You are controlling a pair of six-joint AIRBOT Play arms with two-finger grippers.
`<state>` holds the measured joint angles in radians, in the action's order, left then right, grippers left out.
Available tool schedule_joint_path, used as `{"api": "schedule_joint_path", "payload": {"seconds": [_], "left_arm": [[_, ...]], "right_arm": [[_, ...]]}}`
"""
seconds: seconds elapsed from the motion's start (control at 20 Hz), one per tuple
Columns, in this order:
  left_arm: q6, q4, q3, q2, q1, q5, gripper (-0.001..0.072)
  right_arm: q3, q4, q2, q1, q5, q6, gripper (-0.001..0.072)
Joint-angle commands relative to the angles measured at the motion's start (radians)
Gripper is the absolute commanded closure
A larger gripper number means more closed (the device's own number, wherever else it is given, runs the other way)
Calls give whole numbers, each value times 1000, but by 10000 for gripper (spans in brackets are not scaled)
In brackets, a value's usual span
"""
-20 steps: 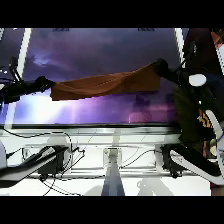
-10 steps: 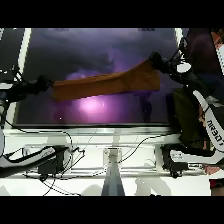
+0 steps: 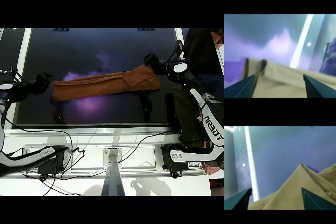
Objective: Fold the clothes and pants, and hang the long-sleeved shirts on hangers.
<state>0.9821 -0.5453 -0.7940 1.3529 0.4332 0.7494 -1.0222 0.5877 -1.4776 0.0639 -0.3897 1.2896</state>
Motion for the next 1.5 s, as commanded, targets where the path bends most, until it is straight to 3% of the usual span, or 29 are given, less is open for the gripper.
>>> {"api": "schedule_joint_path", "payload": {"seconds": [0.0, 0.15, 0.3, 0.45, 0.5, 0.6, 0.75, 0.85, 1.0, 1.2, 1.45], "left_arm": [[73, -182, 0, 4, 41, 106, 17], [86, -282, 0, 32, 69, 226, 17], [0, -235, 0, 86, 39, 238, 17], [-8, -148, 0, 163, -29, 215, 22], [-27, -103, -1, 181, -51, 197, 148], [-135, -28, -17, 194, -89, 173, 699], [-172, 29, -101, 179, -129, 221, 695], [-171, 13, -177, 140, -152, 309, 695], [-145, -3, -263, 15, -164, 444, 696], [-114, -3, -285, -233, -161, 475, 695], [-114, -27, -284, -469, -143, 444, 694]], "right_arm": [[-1, 37, -2, 0, -65, -1, 15], [-1, 81, -2, 0, -112, -1, 16], [-1, 99, -2, 7, -142, -2, 15], [-2, 128, -2, 49, -144, -4, 15], [-2, 128, -2, 67, -142, -21, 16], [-15, 132, -2, 109, -142, -79, 32], [-63, 177, -2, 179, -140, -85, 485], [-96, 211, -2, 222, -141, -85, 697], [-132, 213, -16, 286, -140, -75, 697], [-190, 204, -89, 410, -141, -62, 697], [-335, 194, -225, 609, -42, 113, 697]]}}
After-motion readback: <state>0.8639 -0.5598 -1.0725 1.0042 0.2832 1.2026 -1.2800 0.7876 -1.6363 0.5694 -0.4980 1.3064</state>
